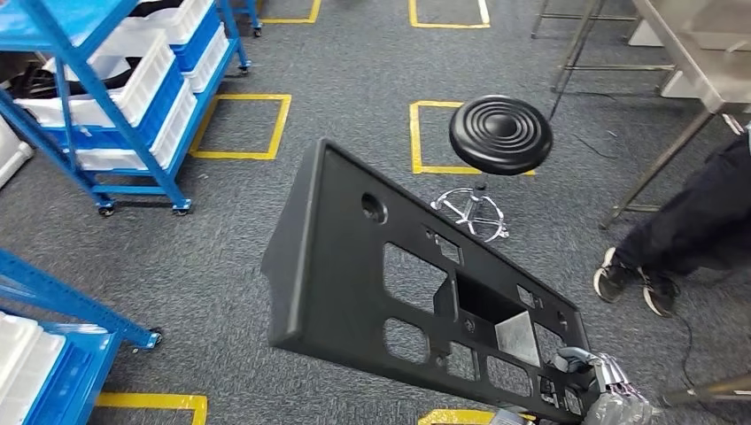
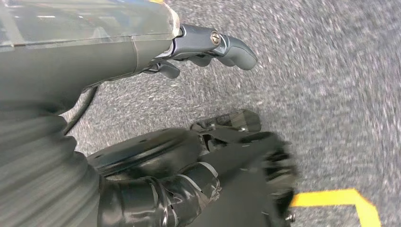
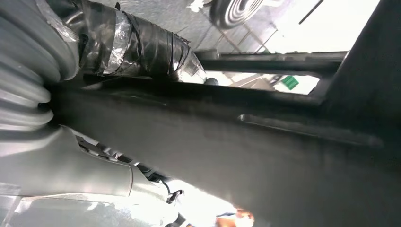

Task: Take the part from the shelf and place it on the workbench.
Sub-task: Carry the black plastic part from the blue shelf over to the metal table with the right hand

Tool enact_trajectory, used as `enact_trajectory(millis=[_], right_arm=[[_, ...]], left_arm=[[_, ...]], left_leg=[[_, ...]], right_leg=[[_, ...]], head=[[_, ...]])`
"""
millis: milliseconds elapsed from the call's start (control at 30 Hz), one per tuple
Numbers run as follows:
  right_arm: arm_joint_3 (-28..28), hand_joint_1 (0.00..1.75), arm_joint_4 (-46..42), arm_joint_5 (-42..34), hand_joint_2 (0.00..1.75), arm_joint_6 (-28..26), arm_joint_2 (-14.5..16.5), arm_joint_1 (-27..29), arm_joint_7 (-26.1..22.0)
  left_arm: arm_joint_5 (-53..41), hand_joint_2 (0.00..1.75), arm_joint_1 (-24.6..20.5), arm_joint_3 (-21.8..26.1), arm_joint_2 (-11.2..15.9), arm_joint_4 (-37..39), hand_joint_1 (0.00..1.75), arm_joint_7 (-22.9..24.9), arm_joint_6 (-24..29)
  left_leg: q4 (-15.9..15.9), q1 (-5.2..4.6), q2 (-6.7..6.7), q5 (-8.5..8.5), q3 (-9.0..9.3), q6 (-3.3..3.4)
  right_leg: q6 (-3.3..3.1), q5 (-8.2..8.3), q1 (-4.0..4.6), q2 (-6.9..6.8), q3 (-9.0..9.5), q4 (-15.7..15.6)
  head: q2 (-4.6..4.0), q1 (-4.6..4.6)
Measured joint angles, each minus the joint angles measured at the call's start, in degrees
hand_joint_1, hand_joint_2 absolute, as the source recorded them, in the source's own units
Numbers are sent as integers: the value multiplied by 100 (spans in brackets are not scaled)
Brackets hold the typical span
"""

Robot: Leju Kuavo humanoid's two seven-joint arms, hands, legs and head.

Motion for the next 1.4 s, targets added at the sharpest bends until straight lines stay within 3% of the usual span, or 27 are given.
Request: enact_trajectory(millis=[67, 133, 200, 267, 333, 400, 467, 533, 600, 633, 667, 700, 767, 833, 900, 967, 1033, 1067, 1100, 1133, 1167, 1200, 1267, 1333, 1400], right_arm=[[-13, 175, 2, -7, 175, 0, 8, 0, -1], [-29, 175, 3, -10, 175, 0, 9, 1, -1], [-47, 175, 3, -11, 175, 0, 9, 0, 0], [-68, 175, 3, -15, 175, 0, 9, -2, 1], [-84, 175, 2, -18, 175, 0, 11, -1, 0], [-97, 175, 1, -22, 175, 0, 13, 15, -5], [-109, 175, -1, -27, 175, 0, 15, 33, -18], [-115, 175, -2, -36, 175, 0, 16, 38, -28], [-124, 175, -1, -48, 175, 0, 16, 44, -32], [-130, 175, 0, -54, 175, 0, 16, 50, -32], [-137, 175, 1, -64, 175, 0, 16, 55, -32], [-143, 175, 0, -77, 175, 0, 16, 58, -32], [-151, 175, -1, -103, 175, 0, 18, 60, -31], [-156, 175, -4, -123, 175, 0, 23, 66, -28], [-162, 175, -15, -137, 175, 0, 32, 85, -26], [-169, 175, -31, -144, 175, -2, 47, 103, -26], [-171, 175, -40, -147, 175, -4, 66, 110, -28], [-172, 175, -41, -148, 175, -3, 74, 110, -29], [-174, 175, -40, -150, 175, -3, 83, 112, -30], [-176, 175, -40, -155, 175, -2, 89, 114, -32], [-179, 175, -40, -160, 175, -2, 94, 116, -33], [-181, 175, -40, -165, 175, -2, 98, 118, -34], [-183, 175, -42, -175, 175, -2, 108, 119, -38], [-186, 175, -44, -186, 175, -3, 121, 126, -41], [-195, 175, -49, -196, 175, -4, 136, 148, -44]], left_arm=[[0, 175, 15, 4, 0, 0, 0, -1, 0], [1, 175, 24, 6, 0, 0, 0, -2, 0], [2, 175, 21, 7, 0, 0, 0, -5, 0], [2, 175, 22, 16, 0, 0, 0, -11, 0], [1, 175, 19, 36, 2, 0, 0, -14, 1], [-1, 175, 7, 49, 3, 0, 0, -13, 4], [-2, 175, 3, 55, 1, 0, 0, -13, 7], [-2, 175, 13, 72, -1, 0, 0, -12, 9], [-2, 175, 29, 91, -1, 0, 0, -8, 11], [-3, 175, 33, 96, 0, 0, 0, -6, 13], [-5, 175, 32, 98, 0, 0, 0, -3, 15], [-7, 175, 28, 99, -1, 0, 0, 0, 17], [-9, 175, 24, 101, -2, 0, 0, 5, 20], [-10, 175, 20, 103, -2, 0, 0, 8, 25], [-13, 175, 6, 104, -2, -1, 0, 13, 31], [-21, 175, 0, 107, -2, -2, 0, 18, 37], [-30, 175, 13, 119, -2, -2, 0, 22, 41], [-31, 175, 21, 127, -1, -2, 0, 24, 42], [-32, 175, 29, 135, -1, -2, 0, 24, 42], [-33, 175, 33, 141, 0, -2, 0, 24, 42], [-37, 175, 35, 144, 1, -2, 0, 24, 42], [-40, 175, 35, 146, 2, -2, 0, 23, 42], [-46, 175, 43, 149, 6, -2, 0, 26, 42], [-48, 175, 49, 152, 9, -1, 0, 34, 42], [-49, 175, 38, 155, 12, -2, 0, 43, 42]], left_leg=[[638, 4, -79, -215, -327, -15], [689, 6, -87, -93, -383, -17], [108, 15, -148, 298, -140, -4], [-559, 28, -382, 570, 136, 25], [-795, 19, -517, 589, 221, 68], [-840, 15, -416, 624, 237, 138], [-904, 31, -285, 672, 260, 225], [-938, 24, -142, 688, 267, 275], [-937, 9, 11, 677, 264, 282], [-937, 5, 87, 669, 267, 279], [-936, 3, 158, 658, 277, 272], [-936, 2, 222, 645, 295, 260], [-931, -12, 329, 606, 337, 218], [-928, -32, 417, 572, 368, 163], [-934, -33, 500, 543, 396, 108], [-777, -14, 349, 400, 361, 55], [-194, 5, 54, 63, 109, 27], [206, 7, -32, -113, -87, 19], [530, 8, -68, -210, -259, 13], [684, 8, -82, -194, -358, 9], [622, 10, -91, -62, -360, 10], [346, 14, -119, 159, -260, 16], [-391, 32, -327, 528, 28, 39], [-751, 33, -511, 613, 166, 74], [-792, 24, -462, 619, 187, 135]], right_leg=[[-8, 1, 6, 139, -14, 17], [-8, -3, 7, 259, -18, 42], [8, -17, 0, 384, -17, 75], [51, -35, 4, 519, -43, 126], [119, -23, -4, 627, -92, 149], [189, 1, -22, 689, -122, 144], [239, -137, -11, 485, -216, 337], [280, -482, -9, 193, -497, 941], [312, -725, -32, 106, -797, 1566], [319, -702, -43, 91, -831, 1648], [319, -576, -49, 69, -748, 1500], [310, -384, -51, 9, -558, 1157], [264, -119, -9, -240, -145, 390], [209, -84, 47, -359, 0, 86], [156, -70, 48, -233, -10, 63], [86, -41, 14, -112, 13, 11], [28, -24, -2, -1, 32, -14], [13, -24, 0, 64, 31, -9], [7, -27, 3, 138, 31, -1], [6, -33, 4, 217, 33, 13], [10, -41, 3, 301, 35, 32], [18, -54, -1, 383, 39, 54], [55, -86, -5, 531, 29, 113], [118, -93, -10, 654, -13, 147], [193, -66, -21, 757, -47, 129]], head=[[0, -3], [0, -3], [0, -3], [1, -2], [1, -1], [0, 0], [0, 6], [0, 13], [0, 14], [0, 13], [0, 13], [0, 13], [1, 13], [1, 12], [0, 10], [0, 8], [0, 6], [0, 4], [0, 5], [0, 4], [0, 4], [0, 4], [0, 5], [0, 7], [0, 8]])
